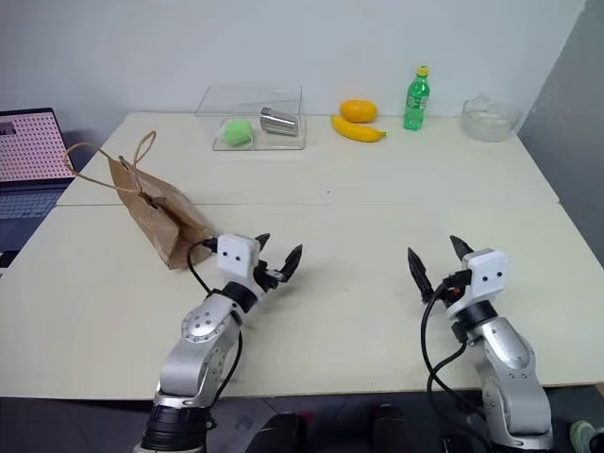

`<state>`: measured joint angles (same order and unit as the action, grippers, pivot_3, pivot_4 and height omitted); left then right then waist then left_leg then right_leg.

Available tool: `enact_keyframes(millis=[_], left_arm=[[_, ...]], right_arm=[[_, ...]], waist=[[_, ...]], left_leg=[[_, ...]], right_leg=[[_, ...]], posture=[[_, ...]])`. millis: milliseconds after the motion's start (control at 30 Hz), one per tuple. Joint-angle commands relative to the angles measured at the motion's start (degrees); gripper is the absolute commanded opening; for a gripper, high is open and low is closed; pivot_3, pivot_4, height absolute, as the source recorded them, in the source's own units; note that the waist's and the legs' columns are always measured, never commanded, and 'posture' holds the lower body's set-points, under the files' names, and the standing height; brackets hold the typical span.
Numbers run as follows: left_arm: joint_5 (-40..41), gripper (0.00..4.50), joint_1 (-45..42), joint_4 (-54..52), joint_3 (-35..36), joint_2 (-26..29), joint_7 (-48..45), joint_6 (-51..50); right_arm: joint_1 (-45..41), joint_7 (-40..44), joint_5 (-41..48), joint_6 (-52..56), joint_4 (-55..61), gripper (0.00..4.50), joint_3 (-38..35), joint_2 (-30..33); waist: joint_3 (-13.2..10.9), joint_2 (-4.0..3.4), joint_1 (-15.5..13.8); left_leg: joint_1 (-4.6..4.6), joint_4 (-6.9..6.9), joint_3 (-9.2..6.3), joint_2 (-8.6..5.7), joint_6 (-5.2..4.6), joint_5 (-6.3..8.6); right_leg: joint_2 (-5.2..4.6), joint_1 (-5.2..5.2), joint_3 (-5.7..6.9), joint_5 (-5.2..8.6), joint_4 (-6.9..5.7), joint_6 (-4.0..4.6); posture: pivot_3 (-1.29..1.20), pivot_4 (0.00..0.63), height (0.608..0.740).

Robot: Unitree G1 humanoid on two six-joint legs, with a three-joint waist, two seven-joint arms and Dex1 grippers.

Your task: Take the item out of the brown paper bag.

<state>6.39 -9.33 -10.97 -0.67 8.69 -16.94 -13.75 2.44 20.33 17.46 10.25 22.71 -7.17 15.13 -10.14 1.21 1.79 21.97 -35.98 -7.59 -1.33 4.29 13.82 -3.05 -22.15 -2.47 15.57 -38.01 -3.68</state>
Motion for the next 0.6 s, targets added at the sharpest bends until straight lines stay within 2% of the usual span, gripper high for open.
enact_keyframes(millis=[33,600], left_arm=[[0.7,3.88,1.0,-5.4,-0.5,-0.5,0.6,0.4],[0.1,3.88,2.4,-11.7,5.5,4.2,4.0,-6.0]], right_arm=[[-0.1,1.2,1.5,-1.3,1.4,4.50,-1.2,0.7],[0.9,6.7,2.3,-0.8,1.6,4.50,4.2,2.4]], waist=[[0.0,-0.01,0.0],[0.0,-0.01,0.0]], left_leg=[[0.00,0.00,0.01,-0.01,0.00,0.00],[0.01,0.02,0.00,0.00,-0.01,0.01]], right_leg=[[0.00,0.00,0.00,0.00,0.00,0.00],[0.00,0.00,0.00,0.01,0.04,0.00]], posture=[[0.00,0.150,0.740],[0.00,0.150,0.740]])
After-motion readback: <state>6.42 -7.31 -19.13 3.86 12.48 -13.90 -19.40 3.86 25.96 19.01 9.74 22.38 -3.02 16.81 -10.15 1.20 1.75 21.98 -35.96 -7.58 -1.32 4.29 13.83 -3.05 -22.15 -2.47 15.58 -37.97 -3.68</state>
